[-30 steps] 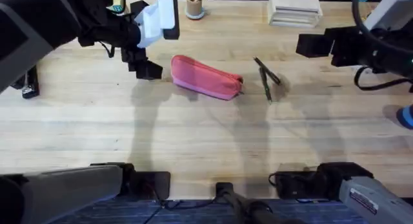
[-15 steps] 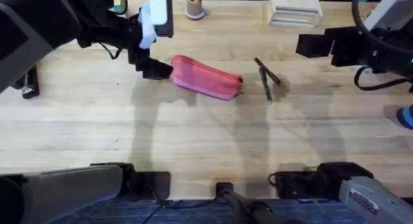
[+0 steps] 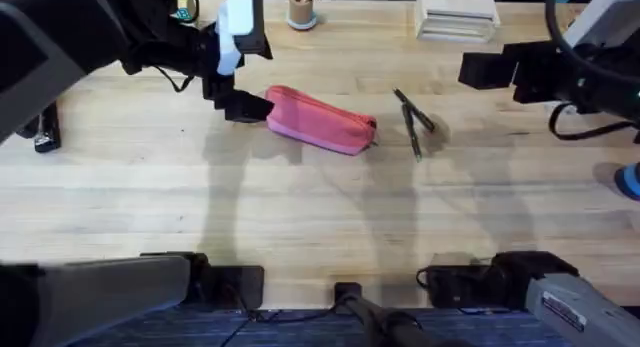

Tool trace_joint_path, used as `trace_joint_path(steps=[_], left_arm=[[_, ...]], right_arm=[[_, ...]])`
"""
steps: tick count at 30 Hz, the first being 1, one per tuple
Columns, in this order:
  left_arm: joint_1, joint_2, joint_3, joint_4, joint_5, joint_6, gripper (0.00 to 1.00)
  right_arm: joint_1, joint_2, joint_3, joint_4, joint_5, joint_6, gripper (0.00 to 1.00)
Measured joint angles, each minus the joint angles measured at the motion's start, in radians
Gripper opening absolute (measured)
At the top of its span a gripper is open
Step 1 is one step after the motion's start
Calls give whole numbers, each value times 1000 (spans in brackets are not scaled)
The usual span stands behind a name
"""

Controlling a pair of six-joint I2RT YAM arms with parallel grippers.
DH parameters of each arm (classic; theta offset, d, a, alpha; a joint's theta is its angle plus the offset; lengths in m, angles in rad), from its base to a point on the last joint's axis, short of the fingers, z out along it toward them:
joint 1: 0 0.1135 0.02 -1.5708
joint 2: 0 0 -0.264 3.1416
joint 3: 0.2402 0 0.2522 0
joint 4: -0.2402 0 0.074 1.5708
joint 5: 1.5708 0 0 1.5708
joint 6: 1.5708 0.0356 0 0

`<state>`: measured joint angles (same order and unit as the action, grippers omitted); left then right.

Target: Unzip the bag, pick up the pens from the table one at a time and place them inside, then zip the bag closed.

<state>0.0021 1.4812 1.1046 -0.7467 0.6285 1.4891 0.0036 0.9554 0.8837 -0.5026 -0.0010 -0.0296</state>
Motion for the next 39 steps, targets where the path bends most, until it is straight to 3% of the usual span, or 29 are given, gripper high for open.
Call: trace_joint_path(steps=[4, 5, 15, 19, 23, 24, 39], left_arm=[[0, 64, 0, 19, 0, 0, 832], [0, 147, 0, 38, 1, 0, 823], [0, 165, 1, 64, 4, 0, 543], [0, 165, 1, 62, 6, 0, 361], [0, 165, 1, 54, 8, 0, 78], [-1, 165, 1, 54, 8, 0, 56], [-3, 165, 1, 54, 7, 0, 43]], right_arm=[[0, 0, 0, 0, 0, 0, 998], [0, 0, 0, 0, 0, 0, 998], [0, 0, 0, 0, -13, 0, 998], [0, 0, 0, 0, -16, 0, 998], [0, 0, 0, 0, -16, 0, 998], [0, 0, 0, 0, -16, 0, 998], [0, 0, 0, -7, -69, 30, 998]])
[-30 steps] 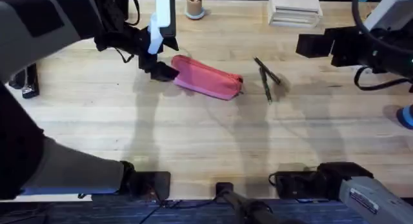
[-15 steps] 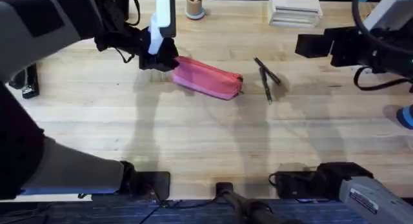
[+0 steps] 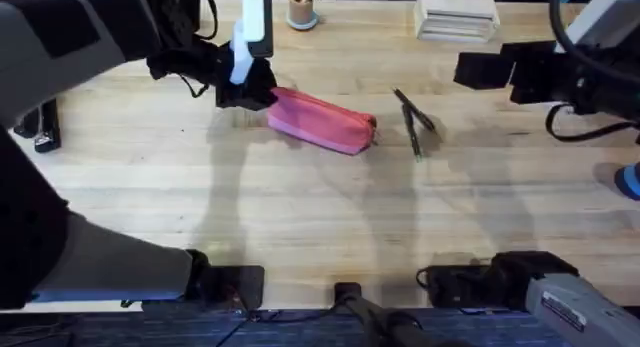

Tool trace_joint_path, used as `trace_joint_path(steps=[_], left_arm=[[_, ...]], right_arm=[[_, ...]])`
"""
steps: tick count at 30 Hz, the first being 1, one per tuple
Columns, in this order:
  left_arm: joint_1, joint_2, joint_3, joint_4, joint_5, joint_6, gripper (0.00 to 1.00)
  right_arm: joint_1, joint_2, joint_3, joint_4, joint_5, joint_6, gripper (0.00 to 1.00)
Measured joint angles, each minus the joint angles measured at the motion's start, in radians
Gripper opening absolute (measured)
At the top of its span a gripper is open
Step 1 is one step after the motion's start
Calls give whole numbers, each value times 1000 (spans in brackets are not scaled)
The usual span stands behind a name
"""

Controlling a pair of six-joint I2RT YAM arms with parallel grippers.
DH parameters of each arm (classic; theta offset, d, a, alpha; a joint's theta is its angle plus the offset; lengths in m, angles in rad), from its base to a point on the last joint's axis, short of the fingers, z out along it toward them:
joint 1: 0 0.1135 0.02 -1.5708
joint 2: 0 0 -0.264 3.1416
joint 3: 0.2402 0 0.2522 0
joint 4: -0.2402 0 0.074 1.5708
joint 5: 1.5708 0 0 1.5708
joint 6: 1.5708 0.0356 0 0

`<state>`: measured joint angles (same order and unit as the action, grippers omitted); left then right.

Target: Unzip the bag, pick up the pens from the table one at a time and place them inside, then zip the bag closed.

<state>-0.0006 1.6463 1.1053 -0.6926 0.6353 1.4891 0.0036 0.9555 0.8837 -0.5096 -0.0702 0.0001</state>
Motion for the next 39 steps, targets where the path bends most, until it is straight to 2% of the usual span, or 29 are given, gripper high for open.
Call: trace_joint_path(steps=[9, 16, 23, 24, 39], left_arm=[[0, 0, 0, 0, 0, 0, 43], [0, 0, 0, 0, 0, 0, 43], [0, 0, 0, 0, 0, 0, 43], [0, 0, 0, 0, 0, 0, 43], [0, 0, 0, 0, -1, 0, 43]], right_arm=[[0, 0, 0, -98, -198, 67, 997], [0, 0, 0, -146, -340, 235, 997], [0, 0, 0, -167, -381, 469, 997], [0, 0, 0, -172, -391, 569, 997], [18, 1, 0, -258, -395, 678, 997]])
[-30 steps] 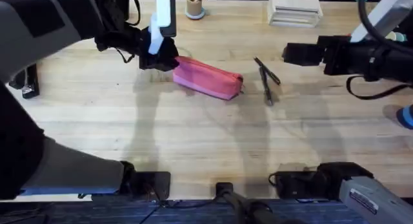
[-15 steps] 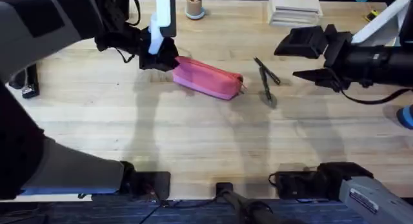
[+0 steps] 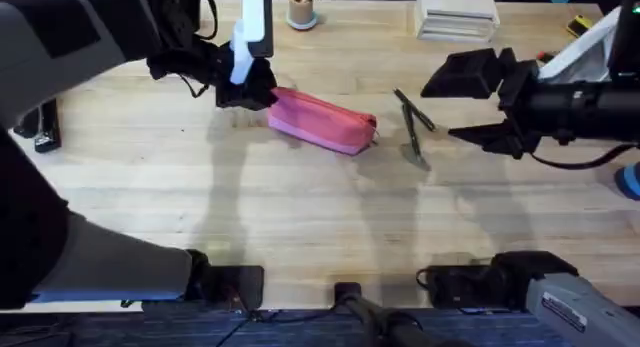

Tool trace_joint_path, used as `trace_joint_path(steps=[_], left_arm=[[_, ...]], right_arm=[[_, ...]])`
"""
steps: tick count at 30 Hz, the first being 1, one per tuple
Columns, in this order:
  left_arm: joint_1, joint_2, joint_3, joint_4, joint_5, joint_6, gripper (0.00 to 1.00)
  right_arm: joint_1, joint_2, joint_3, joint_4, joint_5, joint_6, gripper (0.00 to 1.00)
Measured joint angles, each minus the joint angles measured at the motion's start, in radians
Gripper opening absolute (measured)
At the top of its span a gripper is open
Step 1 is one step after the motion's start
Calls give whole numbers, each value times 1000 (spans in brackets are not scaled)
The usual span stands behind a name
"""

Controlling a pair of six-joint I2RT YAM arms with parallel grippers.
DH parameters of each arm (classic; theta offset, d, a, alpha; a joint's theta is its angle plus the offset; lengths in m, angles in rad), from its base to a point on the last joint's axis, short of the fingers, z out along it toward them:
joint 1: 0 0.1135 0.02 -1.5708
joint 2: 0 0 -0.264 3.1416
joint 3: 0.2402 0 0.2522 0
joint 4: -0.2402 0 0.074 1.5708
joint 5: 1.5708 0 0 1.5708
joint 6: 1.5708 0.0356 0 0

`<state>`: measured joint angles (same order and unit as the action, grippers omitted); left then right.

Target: Unzip the bag, pick up the pens from the table one at a time and place them inside, then zip the bag closed.

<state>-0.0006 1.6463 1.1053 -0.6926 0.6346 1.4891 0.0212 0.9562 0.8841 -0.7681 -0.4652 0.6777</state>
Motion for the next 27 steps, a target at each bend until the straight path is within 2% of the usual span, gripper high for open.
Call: trace_joint_path(steps=[12, 20, 27], left_arm=[[0, 0, 0, 0, -1, 0, 43], [0, 0, 0, 0, -1, 0, 43], [0, 0, 0, -3, -2, 0, 43]], right_arm=[[91, 125, 0, 13, 0, 24, 997], [130, 233, 0, 104, 0, 101, 997], [174, 272, 0, 190, 0, 116, 997]])
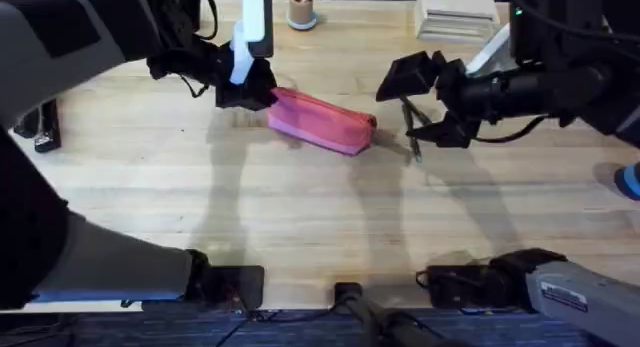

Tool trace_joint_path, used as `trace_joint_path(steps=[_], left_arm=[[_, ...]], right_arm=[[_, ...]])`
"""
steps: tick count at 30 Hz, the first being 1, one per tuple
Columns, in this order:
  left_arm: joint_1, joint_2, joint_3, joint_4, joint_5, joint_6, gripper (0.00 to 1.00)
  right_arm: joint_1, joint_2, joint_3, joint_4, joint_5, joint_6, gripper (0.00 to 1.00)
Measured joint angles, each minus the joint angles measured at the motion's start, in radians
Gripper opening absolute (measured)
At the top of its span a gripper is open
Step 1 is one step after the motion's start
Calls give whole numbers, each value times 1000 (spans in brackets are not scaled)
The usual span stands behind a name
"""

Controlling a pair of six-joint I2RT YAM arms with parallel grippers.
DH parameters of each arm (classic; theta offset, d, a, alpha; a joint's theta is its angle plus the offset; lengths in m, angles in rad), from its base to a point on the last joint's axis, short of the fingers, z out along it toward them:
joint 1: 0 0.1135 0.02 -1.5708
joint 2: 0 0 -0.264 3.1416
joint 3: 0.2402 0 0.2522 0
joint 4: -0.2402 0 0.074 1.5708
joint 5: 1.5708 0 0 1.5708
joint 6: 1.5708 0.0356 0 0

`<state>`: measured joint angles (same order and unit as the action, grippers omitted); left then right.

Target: Unzip the bag, pick up the pens from the table one at a time and place them inside, then zip the bag closed.

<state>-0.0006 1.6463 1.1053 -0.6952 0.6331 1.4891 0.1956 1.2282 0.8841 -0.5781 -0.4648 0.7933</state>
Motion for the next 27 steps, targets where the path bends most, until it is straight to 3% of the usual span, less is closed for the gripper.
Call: trace_joint_path(steps=[11, 23, 27], left_arm=[[0, 0, 0, -2, 0, 0, 43], [0, 0, 0, -3, 0, 0, 43], [0, 0, 0, -3, 0, 0, 43]], right_arm=[[62, 91, 0, 19, 8, 8, 997], [136, 222, 0, 190, 16, 11, 996], [138, 246, 0, 205, 18, 12, 902]])
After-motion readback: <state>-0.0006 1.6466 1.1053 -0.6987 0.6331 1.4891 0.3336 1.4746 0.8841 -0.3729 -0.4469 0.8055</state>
